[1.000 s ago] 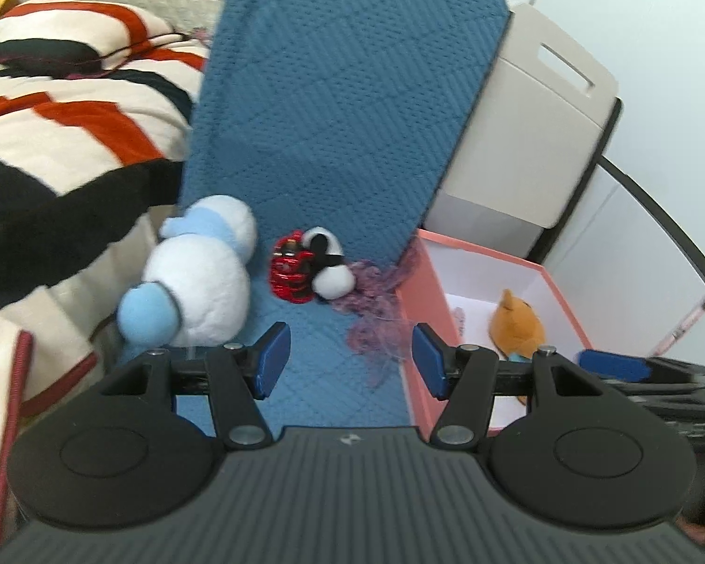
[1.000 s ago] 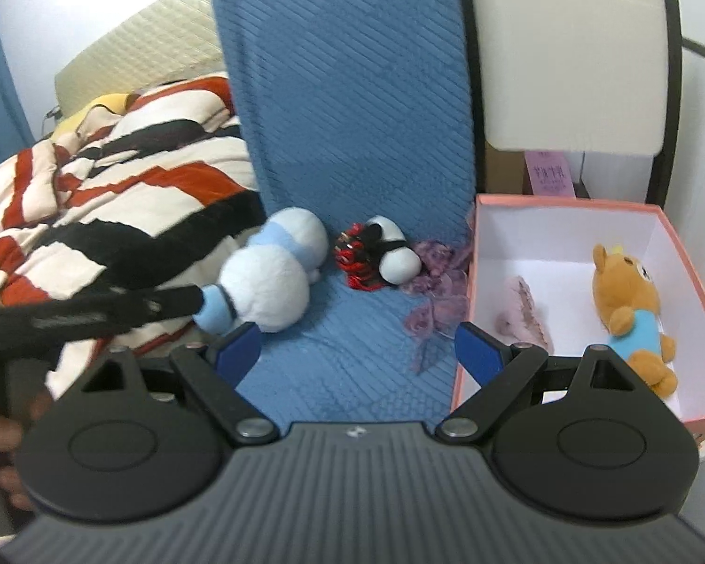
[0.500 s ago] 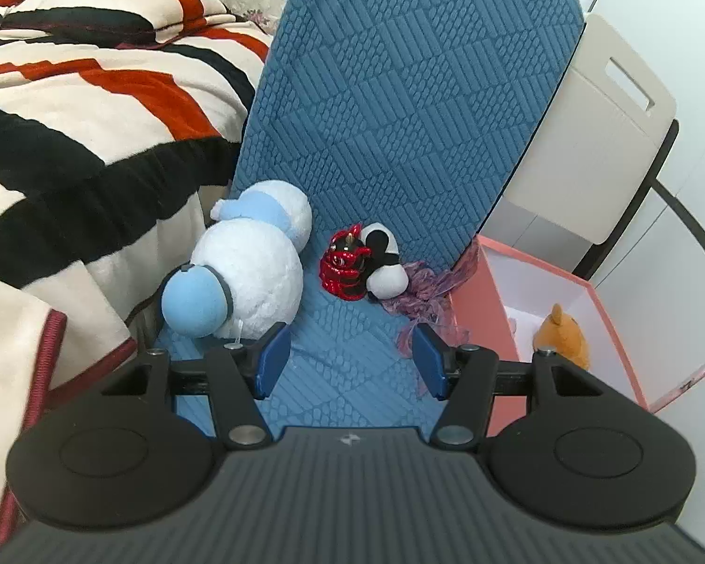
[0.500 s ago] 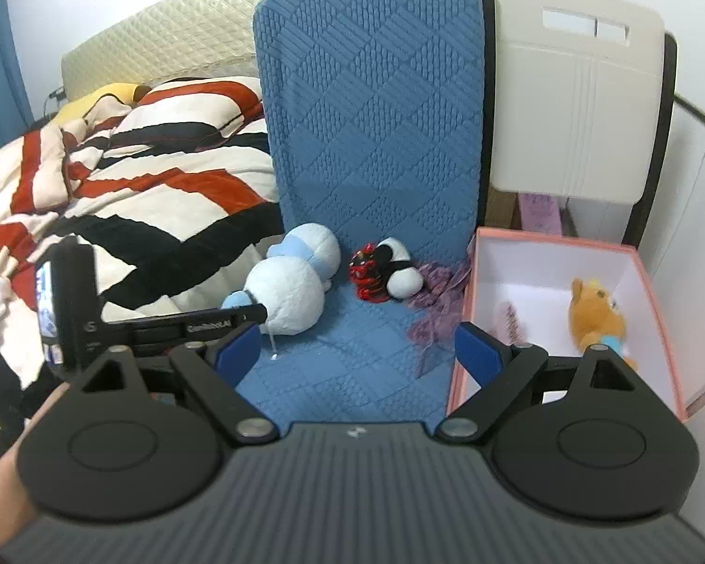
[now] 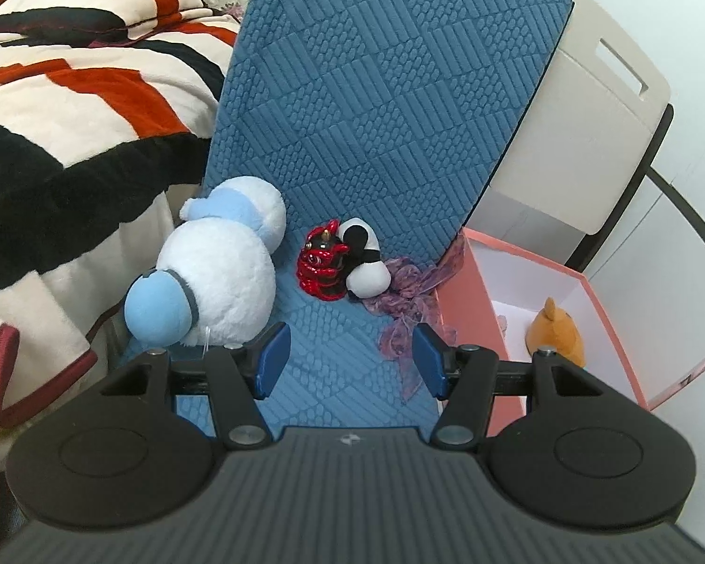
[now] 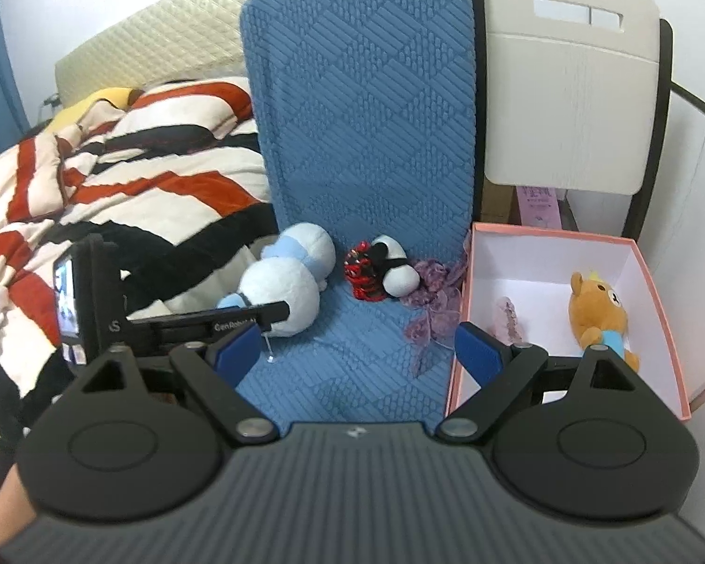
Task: Organize objects
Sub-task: 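Withdraw both tools from the box back toward the seat cushion, then grasp the red lion figure with the left tool while the right tool grasps the panda plush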
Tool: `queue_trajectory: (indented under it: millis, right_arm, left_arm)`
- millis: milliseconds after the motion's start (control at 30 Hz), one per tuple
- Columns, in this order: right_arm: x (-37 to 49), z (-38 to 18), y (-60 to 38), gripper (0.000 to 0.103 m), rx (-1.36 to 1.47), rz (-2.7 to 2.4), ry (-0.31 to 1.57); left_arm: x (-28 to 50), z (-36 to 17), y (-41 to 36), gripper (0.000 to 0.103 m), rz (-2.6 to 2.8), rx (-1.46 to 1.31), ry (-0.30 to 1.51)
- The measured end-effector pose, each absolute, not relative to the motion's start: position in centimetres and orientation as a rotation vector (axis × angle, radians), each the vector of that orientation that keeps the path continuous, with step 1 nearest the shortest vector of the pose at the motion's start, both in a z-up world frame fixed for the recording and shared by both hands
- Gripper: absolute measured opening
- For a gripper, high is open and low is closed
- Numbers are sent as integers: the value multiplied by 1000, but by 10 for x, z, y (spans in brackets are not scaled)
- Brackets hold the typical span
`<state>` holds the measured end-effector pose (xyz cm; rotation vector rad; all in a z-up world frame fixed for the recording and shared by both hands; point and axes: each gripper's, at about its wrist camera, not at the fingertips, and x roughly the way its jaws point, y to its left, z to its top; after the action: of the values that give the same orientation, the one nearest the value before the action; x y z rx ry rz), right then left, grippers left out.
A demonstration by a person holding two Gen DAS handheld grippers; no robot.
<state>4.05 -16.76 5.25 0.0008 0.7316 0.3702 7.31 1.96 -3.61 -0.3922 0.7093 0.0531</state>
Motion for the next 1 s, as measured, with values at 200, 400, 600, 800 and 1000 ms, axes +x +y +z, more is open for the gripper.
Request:
queue_trajectory:
  millis: [200, 400, 600, 800, 1000]
  right_arm:
    - [49, 48, -165, 91, -14, 361, 747]
    - [66, 41, -159, 91, -17, 349, 762]
    - [93, 22, -152, 91, -40, 326, 770]
    - [136, -14, -142, 91, -75, 274, 783]
    - [177, -43, -130, 91, -72, 261, 791]
  left_arm:
    - [87, -45, 28, 63, 48, -416, 714]
    - [109, -61, 37, 63, 47, -411, 738]
    - [138, -79, 45, 63, 47, -412, 753]
    - [172, -93, 47, 63, 42, -379, 743]
    - [203, -106, 48, 63, 20, -346, 741]
